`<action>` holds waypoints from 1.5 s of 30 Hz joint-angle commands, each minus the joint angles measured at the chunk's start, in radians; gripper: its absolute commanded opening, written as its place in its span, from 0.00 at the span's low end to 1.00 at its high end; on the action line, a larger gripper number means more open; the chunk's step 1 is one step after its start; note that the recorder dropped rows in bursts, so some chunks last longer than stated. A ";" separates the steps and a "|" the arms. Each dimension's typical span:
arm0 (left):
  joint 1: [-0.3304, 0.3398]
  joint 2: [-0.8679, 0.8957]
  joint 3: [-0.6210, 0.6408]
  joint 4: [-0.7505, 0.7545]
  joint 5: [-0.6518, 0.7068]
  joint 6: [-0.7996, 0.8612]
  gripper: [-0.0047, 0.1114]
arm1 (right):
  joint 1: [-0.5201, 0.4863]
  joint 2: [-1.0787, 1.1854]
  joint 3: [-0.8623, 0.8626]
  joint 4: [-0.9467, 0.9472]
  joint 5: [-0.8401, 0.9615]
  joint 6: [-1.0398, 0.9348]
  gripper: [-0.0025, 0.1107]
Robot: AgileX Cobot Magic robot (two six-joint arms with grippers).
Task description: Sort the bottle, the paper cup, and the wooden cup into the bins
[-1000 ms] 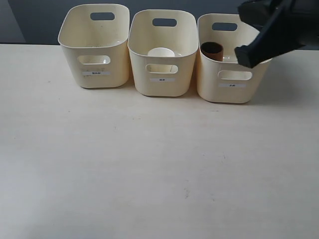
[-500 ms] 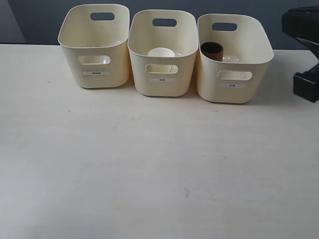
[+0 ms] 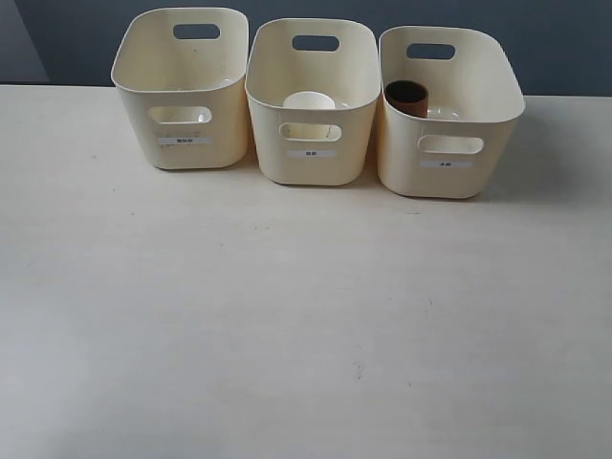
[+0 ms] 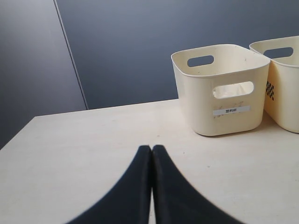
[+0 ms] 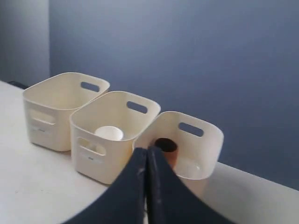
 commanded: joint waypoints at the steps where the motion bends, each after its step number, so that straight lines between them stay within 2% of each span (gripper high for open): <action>1: 0.000 -0.005 0.002 0.000 -0.007 -0.001 0.04 | -0.132 -0.108 0.109 0.028 -0.061 0.006 0.02; 7: 0.000 -0.005 0.002 0.000 -0.007 -0.001 0.04 | -0.254 -0.242 0.252 0.046 -0.100 0.006 0.02; 15: 0.000 -0.005 0.002 0.000 -0.005 -0.001 0.04 | -0.347 -0.357 0.351 0.232 -0.100 0.006 0.02; 26: 0.000 -0.005 0.002 0.000 -0.007 -0.001 0.04 | -0.370 -0.400 0.445 0.233 -0.093 0.006 0.02; 45: 0.000 -0.005 0.002 0.000 -0.007 -0.001 0.04 | -0.370 -0.400 0.450 0.233 -0.071 0.006 0.02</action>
